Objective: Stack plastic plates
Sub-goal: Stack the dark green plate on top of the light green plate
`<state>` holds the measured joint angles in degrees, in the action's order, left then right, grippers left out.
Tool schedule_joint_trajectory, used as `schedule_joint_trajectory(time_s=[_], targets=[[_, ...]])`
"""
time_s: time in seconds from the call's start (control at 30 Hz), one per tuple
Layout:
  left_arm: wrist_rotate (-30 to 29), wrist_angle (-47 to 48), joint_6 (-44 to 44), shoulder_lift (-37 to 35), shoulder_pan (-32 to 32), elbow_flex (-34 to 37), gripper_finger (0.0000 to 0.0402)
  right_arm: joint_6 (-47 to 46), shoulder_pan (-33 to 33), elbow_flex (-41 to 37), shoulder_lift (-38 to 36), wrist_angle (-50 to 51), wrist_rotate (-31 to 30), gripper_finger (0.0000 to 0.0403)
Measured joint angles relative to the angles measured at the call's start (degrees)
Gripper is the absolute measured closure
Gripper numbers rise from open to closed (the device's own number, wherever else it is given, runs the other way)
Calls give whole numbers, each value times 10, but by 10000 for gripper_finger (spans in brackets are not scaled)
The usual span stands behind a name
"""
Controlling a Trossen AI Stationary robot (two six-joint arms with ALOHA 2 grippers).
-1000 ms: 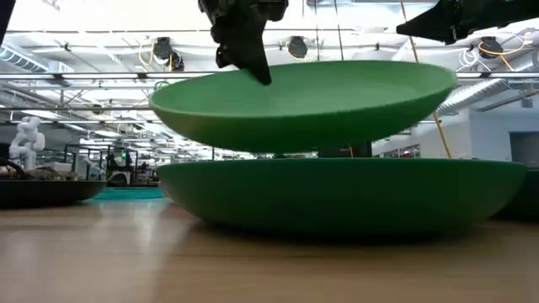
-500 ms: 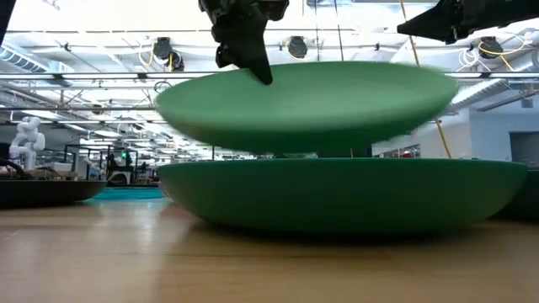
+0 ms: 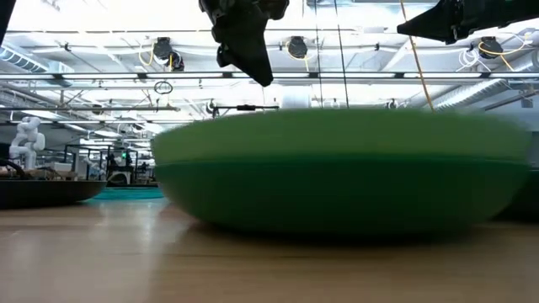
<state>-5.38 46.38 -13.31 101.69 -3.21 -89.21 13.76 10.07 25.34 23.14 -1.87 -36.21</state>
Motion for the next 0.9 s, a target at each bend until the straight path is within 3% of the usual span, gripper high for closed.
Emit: schedule_joint_trajectory(time_s=[0.43,0.63,0.9], targets=[[-8,7,154,0,-27,0,332,-11,0,0,0,0,0,380],[-31,66,195,-2,-44,0,332,-22,0,0,0,0,0,380],[-39,-2,204,-103,-40,125,332,-84,0,0,5,0,2,380]])
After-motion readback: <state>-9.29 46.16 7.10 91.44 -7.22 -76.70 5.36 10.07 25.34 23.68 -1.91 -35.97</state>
